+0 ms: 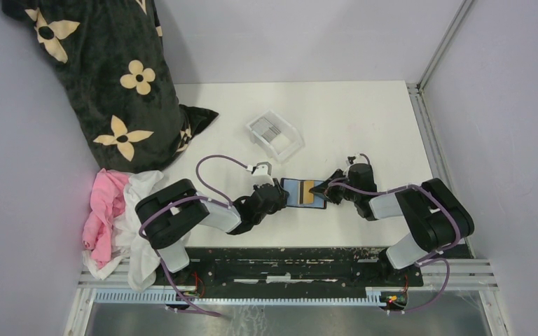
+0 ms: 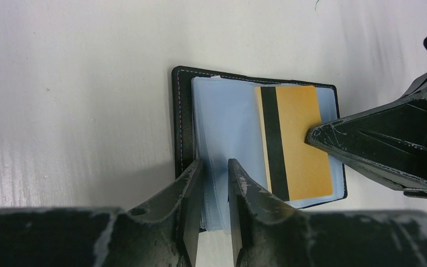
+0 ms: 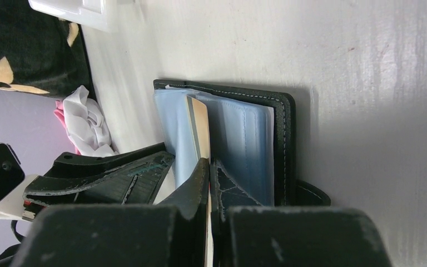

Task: Put the credit cards into the card holder
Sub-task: Insert the credit card into the card holder.

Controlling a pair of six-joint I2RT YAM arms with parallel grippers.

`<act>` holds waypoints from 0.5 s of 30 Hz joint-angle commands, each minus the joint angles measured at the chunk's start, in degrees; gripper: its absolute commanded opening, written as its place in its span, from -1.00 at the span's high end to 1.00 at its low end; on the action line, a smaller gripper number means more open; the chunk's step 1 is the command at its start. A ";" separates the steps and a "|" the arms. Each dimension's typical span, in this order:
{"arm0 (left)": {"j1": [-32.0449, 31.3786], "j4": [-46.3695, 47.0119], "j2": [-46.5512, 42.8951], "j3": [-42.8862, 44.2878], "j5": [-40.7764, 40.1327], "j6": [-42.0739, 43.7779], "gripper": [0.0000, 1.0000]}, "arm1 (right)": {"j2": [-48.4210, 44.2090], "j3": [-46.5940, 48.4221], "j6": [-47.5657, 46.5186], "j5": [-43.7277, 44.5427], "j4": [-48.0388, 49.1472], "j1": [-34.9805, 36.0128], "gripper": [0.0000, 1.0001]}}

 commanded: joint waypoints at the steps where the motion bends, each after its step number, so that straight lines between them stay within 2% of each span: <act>1: -0.69 -18.09 5.96 -3.56 4.32 -1.54 0.33 | 2.57 -0.59 0.46 -1.42 3.91 0.28 0.98; 7: -0.67 -20.00 1.75 -3.70 2.43 -2.22 0.20 | 4.90 -0.59 -0.07 -2.09 5.17 -0.12 0.99; 15: -0.40 -22.02 -2.50 -5.38 -1.62 -3.06 0.15 | 4.81 -0.35 -1.26 -2.66 3.78 -0.43 0.98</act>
